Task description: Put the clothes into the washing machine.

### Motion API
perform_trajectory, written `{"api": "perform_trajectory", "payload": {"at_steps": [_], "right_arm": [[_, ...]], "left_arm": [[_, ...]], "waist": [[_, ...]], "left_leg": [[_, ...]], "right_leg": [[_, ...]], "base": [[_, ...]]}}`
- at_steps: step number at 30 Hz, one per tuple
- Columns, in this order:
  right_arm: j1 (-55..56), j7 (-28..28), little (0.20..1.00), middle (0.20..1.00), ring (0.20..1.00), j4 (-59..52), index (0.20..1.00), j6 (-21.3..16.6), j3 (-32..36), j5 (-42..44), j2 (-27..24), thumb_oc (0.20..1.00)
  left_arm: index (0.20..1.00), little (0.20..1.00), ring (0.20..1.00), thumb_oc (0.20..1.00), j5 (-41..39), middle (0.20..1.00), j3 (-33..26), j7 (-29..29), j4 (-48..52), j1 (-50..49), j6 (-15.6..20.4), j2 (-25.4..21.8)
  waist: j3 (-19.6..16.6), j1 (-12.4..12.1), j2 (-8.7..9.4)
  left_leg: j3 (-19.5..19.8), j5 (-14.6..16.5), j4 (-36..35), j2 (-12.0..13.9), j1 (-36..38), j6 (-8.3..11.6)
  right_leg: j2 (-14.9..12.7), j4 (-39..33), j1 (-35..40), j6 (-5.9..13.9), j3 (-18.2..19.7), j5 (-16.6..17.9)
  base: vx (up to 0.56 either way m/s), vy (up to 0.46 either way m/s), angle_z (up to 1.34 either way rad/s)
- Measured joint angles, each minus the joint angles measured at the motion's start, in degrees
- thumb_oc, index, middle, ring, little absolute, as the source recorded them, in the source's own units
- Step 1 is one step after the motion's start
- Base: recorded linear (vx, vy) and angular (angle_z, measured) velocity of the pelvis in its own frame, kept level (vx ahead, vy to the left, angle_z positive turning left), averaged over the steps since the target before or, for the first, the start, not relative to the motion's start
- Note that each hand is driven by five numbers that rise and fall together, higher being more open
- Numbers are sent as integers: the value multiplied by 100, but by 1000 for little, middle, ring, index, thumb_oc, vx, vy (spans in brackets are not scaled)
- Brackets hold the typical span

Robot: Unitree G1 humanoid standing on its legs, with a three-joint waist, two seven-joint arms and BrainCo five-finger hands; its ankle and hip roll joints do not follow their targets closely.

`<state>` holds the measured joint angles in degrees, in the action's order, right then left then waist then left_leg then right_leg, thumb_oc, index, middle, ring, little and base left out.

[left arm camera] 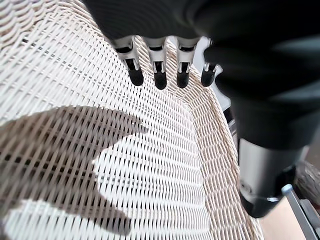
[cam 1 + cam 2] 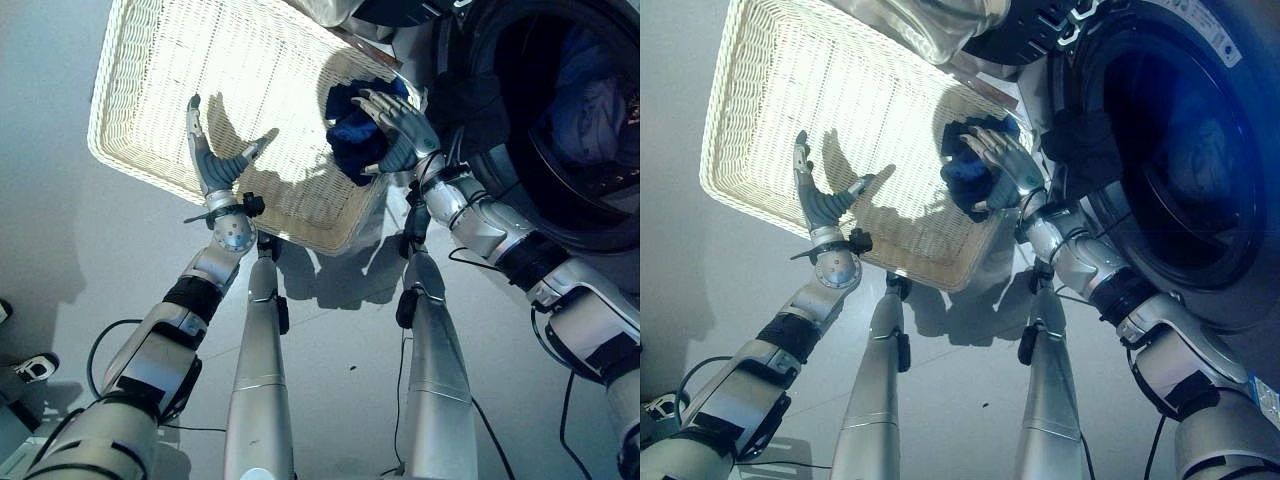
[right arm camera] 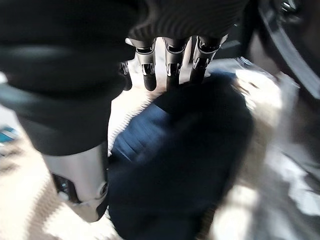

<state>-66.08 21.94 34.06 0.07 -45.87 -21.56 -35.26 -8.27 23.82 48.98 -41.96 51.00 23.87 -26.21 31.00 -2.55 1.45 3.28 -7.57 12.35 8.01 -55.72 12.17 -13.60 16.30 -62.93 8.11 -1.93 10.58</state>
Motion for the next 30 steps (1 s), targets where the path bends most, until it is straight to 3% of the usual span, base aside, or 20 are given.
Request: {"api": "perform_trajectory", "payload": {"at_steps": [4,18,19,20,21,30], "right_arm": [[-172,-12,1000,1000,1000,270,1000,265,-101,56,127,1000],[-360,-206,1000,1000,1000,843,1000,592,-186,-144,300,1000],[-361,-188,890,890,890,859,890,613,-191,-158,313,890],[-363,-154,514,514,514,902,514,636,-207,-182,330,514],[-381,-106,200,200,200,1003,200,657,-217,-315,387,200],[-582,392,200,200,200,1455,200,808,-226,-657,560,200]], "left_arm": [[1000,1000,1000,1000,-62,1000,122,1,-24,70,6,4],[1000,1000,1000,1000,-151,1000,252,10,-37,169,17,44],[1000,1000,1000,1000,-151,1000,255,15,-37,170,17,45],[1000,1000,1000,1000,-153,1000,264,17,-37,170,17,45],[1000,1000,1000,1000,-153,1000,320,22,-39,177,18,44],[1000,1000,1000,1000,-152,1000,424,52,-56,214,65,153]], "waist": [[-1,-23,-2],[-15,-132,-28],[-15,-133,-28],[-15,-134,-29],[-17,-135,-32],[-25,-254,-47]], "left_leg": [[7,-12,-10,-13,-1,0],[58,-30,-49,-30,9,-15],[59,-32,-54,-30,9,-17],[59,-33,-55,-30,9,-18],[59,-33,-56,-32,9,-18],[72,-44,-28,-43,12,-19]], "right_leg": [[-20,-2,5,3,-14,-2],[-53,-3,65,3,-91,-12],[-55,-4,65,3,-93,-12],[-56,-5,64,3,-94,-12],[-57,-7,64,3,-94,-12],[-64,-4,82,12,-94,-19]], "base": [[4,1,1],[1,-1,1],[0,0,0],[0,0,0],[0,0,0],[0,0,0]]}}
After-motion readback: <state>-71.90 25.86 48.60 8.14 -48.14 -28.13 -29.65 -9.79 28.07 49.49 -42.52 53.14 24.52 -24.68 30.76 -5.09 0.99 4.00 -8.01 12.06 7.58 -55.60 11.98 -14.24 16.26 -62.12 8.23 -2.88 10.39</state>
